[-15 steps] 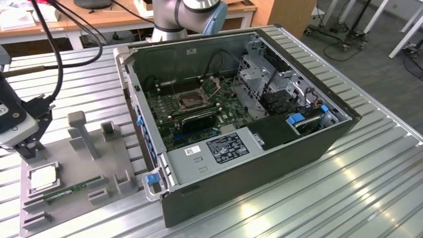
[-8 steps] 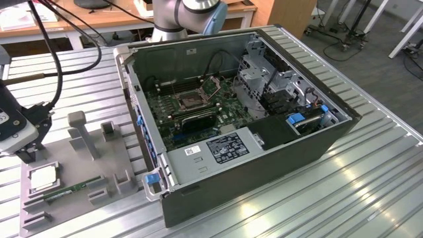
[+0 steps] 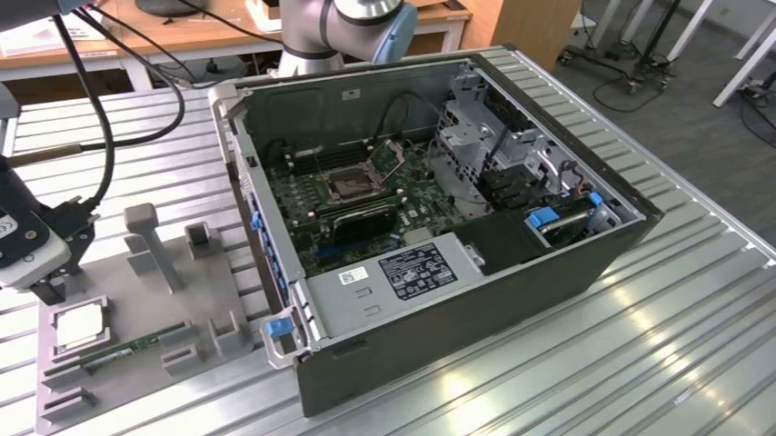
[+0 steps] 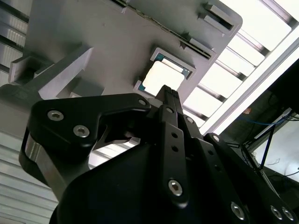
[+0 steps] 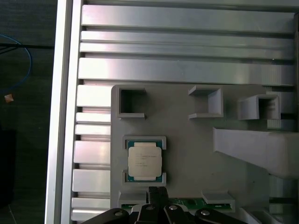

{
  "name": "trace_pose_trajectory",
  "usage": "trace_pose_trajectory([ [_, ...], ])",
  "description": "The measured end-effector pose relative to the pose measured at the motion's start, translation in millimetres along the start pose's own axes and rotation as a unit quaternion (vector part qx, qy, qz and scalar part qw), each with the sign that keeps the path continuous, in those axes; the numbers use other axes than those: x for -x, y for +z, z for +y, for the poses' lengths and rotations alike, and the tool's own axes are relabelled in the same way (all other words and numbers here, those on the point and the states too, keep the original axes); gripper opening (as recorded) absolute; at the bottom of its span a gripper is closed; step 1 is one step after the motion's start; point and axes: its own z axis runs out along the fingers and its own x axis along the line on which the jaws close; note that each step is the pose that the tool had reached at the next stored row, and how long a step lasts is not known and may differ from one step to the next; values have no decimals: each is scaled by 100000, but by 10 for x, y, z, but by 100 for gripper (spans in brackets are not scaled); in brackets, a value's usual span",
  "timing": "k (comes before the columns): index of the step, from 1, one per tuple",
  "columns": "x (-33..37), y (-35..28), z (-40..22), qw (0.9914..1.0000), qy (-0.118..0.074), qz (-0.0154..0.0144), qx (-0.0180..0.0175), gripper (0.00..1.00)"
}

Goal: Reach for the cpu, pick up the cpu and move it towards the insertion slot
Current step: 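Reach for the cpu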

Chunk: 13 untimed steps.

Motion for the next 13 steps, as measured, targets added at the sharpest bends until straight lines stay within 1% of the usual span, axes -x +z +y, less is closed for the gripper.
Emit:
trace_pose_trajectory([
  [10, 0, 22, -1, 100000, 0, 8, -13, 11],
  [12, 0, 51, -2, 100000, -1, -2, -37, 11],
  [13, 0, 51, -2, 100000, -2, -1, -39, 11],
])
